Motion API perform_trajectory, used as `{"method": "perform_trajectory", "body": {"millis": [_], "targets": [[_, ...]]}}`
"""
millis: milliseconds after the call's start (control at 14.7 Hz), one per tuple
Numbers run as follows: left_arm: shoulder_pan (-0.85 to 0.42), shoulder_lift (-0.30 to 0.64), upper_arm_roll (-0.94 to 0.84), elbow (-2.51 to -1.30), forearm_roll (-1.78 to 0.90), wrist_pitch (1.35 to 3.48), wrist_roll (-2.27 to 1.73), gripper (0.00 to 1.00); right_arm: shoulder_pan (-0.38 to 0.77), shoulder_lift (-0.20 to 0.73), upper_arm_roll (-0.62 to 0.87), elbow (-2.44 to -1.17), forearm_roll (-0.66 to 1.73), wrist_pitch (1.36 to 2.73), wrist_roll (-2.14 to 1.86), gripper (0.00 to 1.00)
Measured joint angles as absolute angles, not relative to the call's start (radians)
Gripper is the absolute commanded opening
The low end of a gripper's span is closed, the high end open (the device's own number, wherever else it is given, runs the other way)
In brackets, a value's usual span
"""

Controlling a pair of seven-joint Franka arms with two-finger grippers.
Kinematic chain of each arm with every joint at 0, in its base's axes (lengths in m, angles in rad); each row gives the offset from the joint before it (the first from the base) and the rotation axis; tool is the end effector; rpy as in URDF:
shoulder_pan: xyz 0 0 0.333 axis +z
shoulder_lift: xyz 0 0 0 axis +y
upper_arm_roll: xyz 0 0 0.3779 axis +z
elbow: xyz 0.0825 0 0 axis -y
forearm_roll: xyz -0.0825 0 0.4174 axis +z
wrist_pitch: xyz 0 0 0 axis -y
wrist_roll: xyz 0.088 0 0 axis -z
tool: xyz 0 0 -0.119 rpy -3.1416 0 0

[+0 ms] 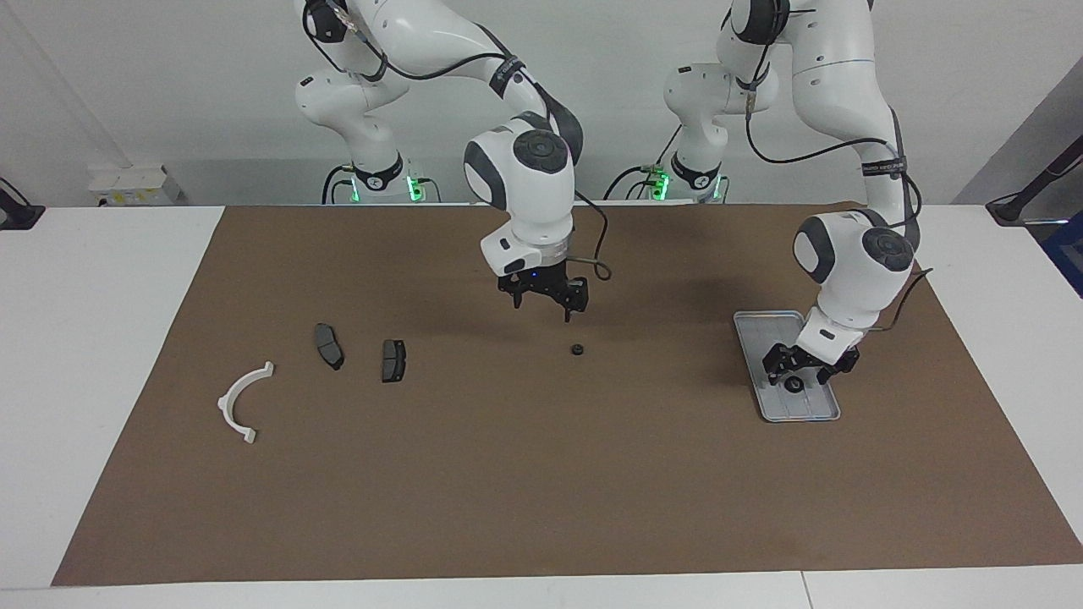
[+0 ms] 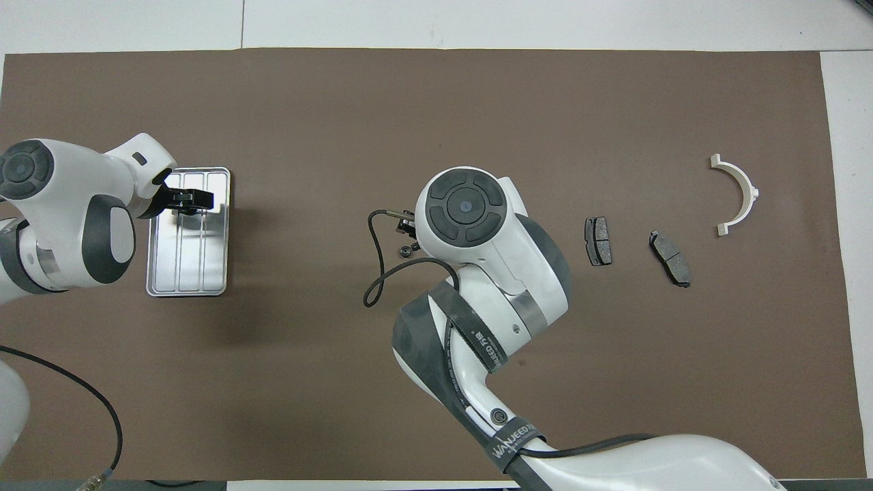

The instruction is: Place bearing gear from tray to pile

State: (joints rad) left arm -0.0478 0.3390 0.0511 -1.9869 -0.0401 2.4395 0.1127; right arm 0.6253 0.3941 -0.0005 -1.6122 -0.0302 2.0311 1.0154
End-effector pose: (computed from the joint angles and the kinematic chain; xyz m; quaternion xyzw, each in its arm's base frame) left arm 0.6649 0.0000 0.3280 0.9975 -0.0420 0.0573 0.0021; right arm 0.5896 0.4227 0.4322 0.9821 -0.1876 0.0185 0.0003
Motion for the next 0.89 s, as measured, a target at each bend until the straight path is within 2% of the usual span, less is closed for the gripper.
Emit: {"method": "perform_trajectory", "body": {"millis": [136, 273, 341, 409, 545, 613, 681, 886], "targets": [[-0.048, 0.339, 0.051, -1.999, -0.04, 2.456, 0.113, 0.98, 0.656, 0.464, 0.0, -1.56, -0.074, 2.017, 1.071, 1.0], [-0.048, 0.339, 0.052, -2.006, -0.04, 2.464, 0.114, 0.85, 0.675, 0.523, -0.001, -1.532, -0.093, 2.017, 1.109, 1.0], [-0.048, 0.339, 0.053, -2.008, -0.04, 2.466, 0.116, 0.76, 0.676, 0.545, -0.001, -1.525, -0.096, 2.021, 1.12, 1.0], [-0.048, 0.339, 0.053, -2.009, -0.04, 2.467, 0.117, 0.6, 0.676, 0.564, -0.001, -1.519, -0.097, 2.031, 1.135, 1.0], [-0.048, 0.339, 0.053, -2.009, -0.04, 2.469, 0.117, 0.19, 0.68, 0.584, -0.001, -1.515, -0.097, 2.068, 1.16, 1.0], [-0.048, 0.339, 0.053, -2.009, -0.04, 2.469, 0.117, 0.07, 0.685, 0.587, -0.001, -1.515, -0.097, 2.09, 1.179, 1.0], [-0.048, 0.339, 0.053, -2.009, -0.04, 2.471, 0.117, 0.0, 0.69, 0.588, 0.0, -1.515, -0.097, 2.107, 1.201, 1.0], [-0.048, 0.338, 0.052, -2.008, -0.041, 2.473, 0.117, 0.0, 0.7, 0.597, 0.0, -1.517, -0.097, 2.14, 1.237, 0.98]]}}
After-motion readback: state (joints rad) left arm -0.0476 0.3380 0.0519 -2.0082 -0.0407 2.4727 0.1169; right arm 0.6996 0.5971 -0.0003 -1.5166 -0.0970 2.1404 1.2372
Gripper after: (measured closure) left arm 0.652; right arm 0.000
